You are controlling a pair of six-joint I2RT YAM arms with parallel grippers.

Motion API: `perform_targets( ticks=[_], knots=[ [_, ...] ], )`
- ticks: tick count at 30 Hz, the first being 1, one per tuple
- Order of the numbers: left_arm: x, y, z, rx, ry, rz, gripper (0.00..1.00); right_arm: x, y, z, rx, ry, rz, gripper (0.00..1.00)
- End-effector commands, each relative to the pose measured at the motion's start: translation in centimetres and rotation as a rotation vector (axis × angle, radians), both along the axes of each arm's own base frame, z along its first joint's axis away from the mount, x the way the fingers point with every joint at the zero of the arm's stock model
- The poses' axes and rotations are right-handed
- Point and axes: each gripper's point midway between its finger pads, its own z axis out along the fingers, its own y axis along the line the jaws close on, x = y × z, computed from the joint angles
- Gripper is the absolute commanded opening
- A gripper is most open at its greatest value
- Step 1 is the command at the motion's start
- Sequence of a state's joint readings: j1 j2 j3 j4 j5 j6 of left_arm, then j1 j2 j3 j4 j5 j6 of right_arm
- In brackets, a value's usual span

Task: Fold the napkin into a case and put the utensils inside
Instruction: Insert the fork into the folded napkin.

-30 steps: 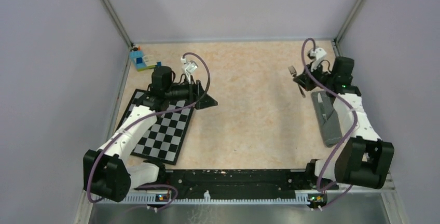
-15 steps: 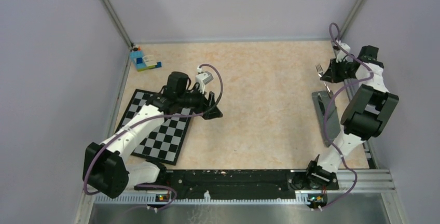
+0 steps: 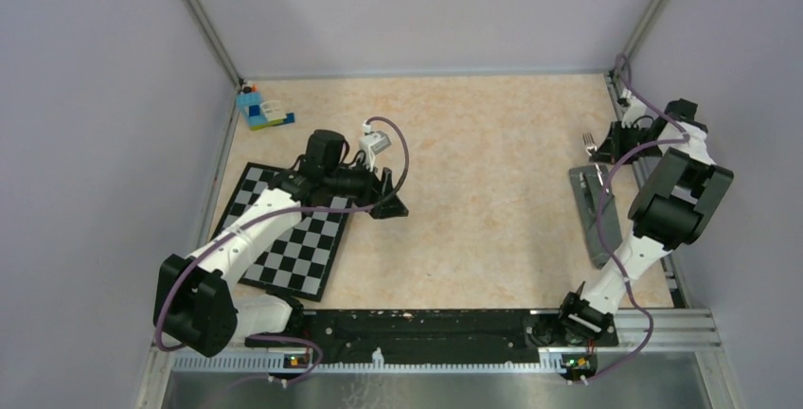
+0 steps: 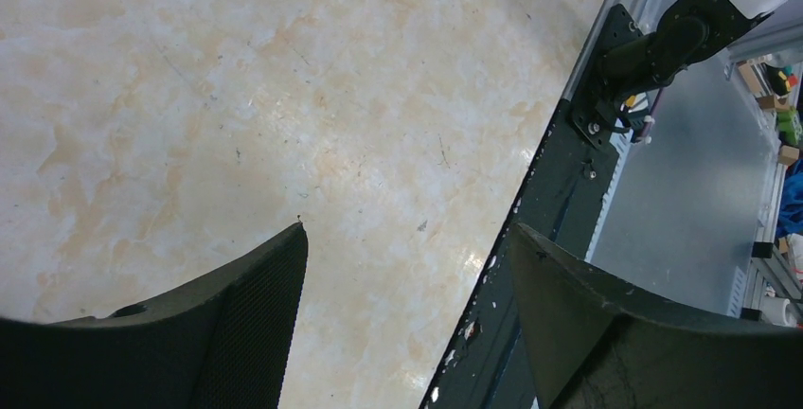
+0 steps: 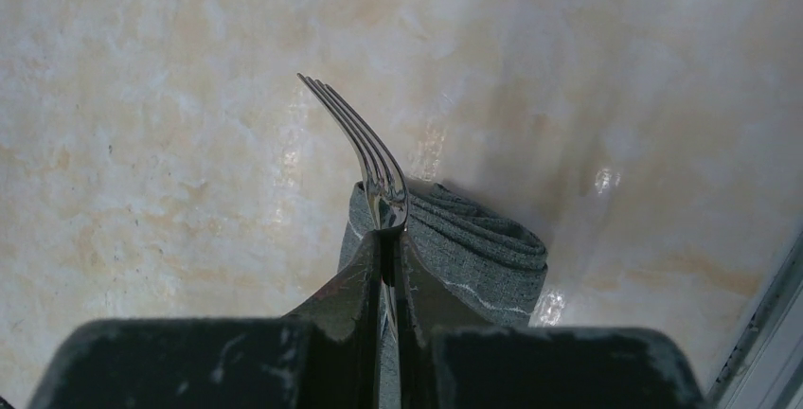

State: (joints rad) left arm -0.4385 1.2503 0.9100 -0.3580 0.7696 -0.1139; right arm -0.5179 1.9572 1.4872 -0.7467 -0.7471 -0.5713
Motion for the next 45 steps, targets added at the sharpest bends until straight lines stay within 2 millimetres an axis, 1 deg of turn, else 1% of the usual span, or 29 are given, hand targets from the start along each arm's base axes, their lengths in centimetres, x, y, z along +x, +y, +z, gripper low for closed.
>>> perform_targets(
  ticks=[1,4,9,14,20,23,27,34,39,45],
  knots=[
    [0.3,-0.5,1.5,-0.054,-0.046,-0.024,0.82,-0.5,0.0,0.6,0.011,-0.017,-0.007,0.00],
    [0.1,-0.6,1.6,-0.065,-0.045,-0.032,0.82,-0.9,-0.3,0.2,-0.011,0.001,-0.014,0.00],
    [0.0,-0.7,1.8,-0.066,-0.051,-0.032,0.82,-2.5,-0.2,-0.6,-0.036,0.040,-0.022,0.00],
    [-0.2,-0.8,2.0,-0.072,-0.062,-0.036,0.82,-4.0,0.6,-1.6,-0.014,0.086,-0.012,0.00],
    [-0.6,-1.0,2.3,-0.074,-0.073,-0.050,0.82,-5.0,0.6,-1.4,-0.024,0.072,-0.051,0.00],
    [-0.7,-1.1,2.4,-0.076,-0.077,-0.054,0.82,-5.1,0.6,-1.1,-0.012,0.043,-0.065,0.00],
    [-0.8,-1.1,2.4,-0.069,-0.086,-0.053,0.82,-5.5,0.0,-1.3,0.022,0.050,-0.103,0.00],
    [-1.0,-1.3,2.7,-0.072,-0.097,-0.063,0.82,-6.9,-1.6,-1.7,0.015,0.048,-0.177,0.00],
    [-1.2,-1.3,2.7,-0.070,-0.105,-0.066,0.83,-7.2,-1.7,-1.9,0.014,0.058,-0.190,0.00],
    [-1.5,-1.5,2.8,-0.067,-0.112,-0.077,0.83,-8.4,-2.2,-2.5,-0.013,0.086,-0.219,0.00]
  ],
)
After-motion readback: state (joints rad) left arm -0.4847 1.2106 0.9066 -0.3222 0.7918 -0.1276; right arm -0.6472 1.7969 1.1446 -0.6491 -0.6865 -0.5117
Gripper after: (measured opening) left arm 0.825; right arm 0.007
